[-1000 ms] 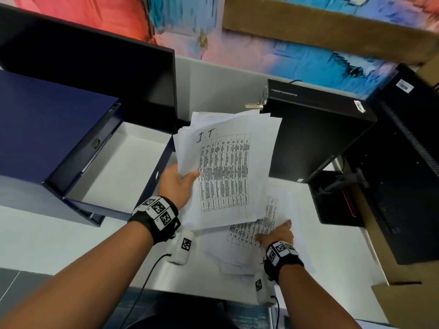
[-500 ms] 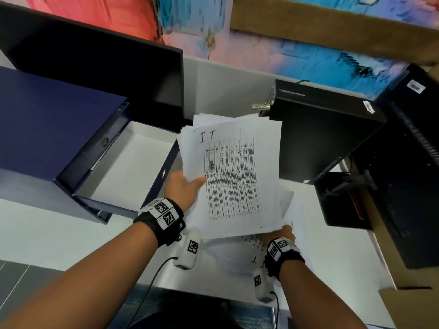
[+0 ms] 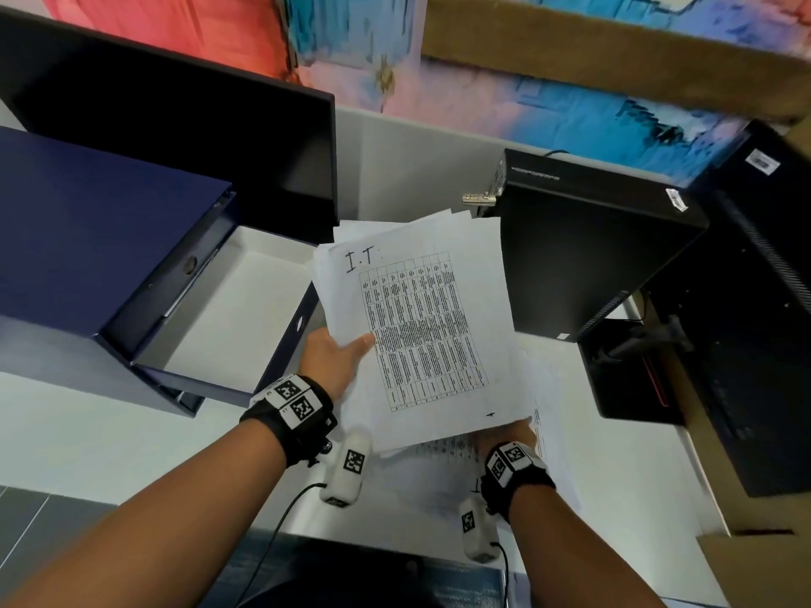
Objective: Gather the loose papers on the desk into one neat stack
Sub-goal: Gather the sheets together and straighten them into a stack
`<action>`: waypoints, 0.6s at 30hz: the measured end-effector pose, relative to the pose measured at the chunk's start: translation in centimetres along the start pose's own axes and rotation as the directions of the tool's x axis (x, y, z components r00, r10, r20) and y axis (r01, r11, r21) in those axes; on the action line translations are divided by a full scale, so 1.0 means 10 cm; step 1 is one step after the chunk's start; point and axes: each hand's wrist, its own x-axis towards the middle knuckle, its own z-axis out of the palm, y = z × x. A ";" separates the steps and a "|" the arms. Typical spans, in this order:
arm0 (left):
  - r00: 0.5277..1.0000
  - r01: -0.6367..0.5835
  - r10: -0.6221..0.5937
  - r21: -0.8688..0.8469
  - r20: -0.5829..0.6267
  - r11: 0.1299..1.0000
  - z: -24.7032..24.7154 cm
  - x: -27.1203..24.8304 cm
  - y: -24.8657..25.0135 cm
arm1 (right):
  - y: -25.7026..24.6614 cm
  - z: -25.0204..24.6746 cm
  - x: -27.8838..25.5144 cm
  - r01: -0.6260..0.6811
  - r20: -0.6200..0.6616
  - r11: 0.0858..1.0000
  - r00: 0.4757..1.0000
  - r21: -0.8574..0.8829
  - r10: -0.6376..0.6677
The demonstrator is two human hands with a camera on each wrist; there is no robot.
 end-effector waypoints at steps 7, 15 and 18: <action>0.996 0.087 -0.087 -0.010 0.004 0.996 0.00 0.04 -0.10 | 0.10 -0.08 0.07 -0.044 0.127 0.991 0.990 -0.124 0.060; 0.987 0.161 -0.158 0.073 -0.042 0.984 0.02 0.11 -0.26 | 0.05 -0.54 -0.09 0.126 -0.065 0.980 0.988 -0.155 -0.138; 0.981 0.191 -0.177 0.219 -0.083 0.957 0.01 0.18 -0.41 | -0.09 -1.00 -0.11 0.204 -0.232 0.966 0.943 -0.157 -0.237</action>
